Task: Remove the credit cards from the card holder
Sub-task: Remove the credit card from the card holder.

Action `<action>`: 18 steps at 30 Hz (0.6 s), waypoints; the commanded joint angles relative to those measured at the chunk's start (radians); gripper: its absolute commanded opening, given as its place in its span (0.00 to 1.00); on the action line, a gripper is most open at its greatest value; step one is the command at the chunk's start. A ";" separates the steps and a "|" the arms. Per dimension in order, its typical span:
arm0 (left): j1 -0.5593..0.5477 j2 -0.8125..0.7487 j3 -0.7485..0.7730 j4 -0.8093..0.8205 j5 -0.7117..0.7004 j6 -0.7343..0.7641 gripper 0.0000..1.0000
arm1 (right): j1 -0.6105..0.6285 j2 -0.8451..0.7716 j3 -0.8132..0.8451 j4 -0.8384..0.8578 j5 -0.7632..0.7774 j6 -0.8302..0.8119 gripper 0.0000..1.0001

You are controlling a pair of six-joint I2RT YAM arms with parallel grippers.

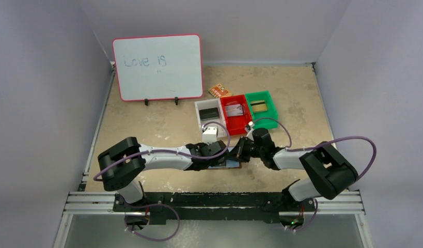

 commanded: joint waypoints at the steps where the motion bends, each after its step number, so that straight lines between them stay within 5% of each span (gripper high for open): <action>1: 0.000 0.038 -0.014 -0.077 -0.009 -0.019 0.00 | -0.021 -0.063 -0.023 -0.034 0.025 -0.038 0.00; 18: -0.009 0.050 -0.016 -0.060 -0.014 -0.006 0.00 | -0.119 -0.135 -0.029 -0.187 -0.017 -0.166 0.00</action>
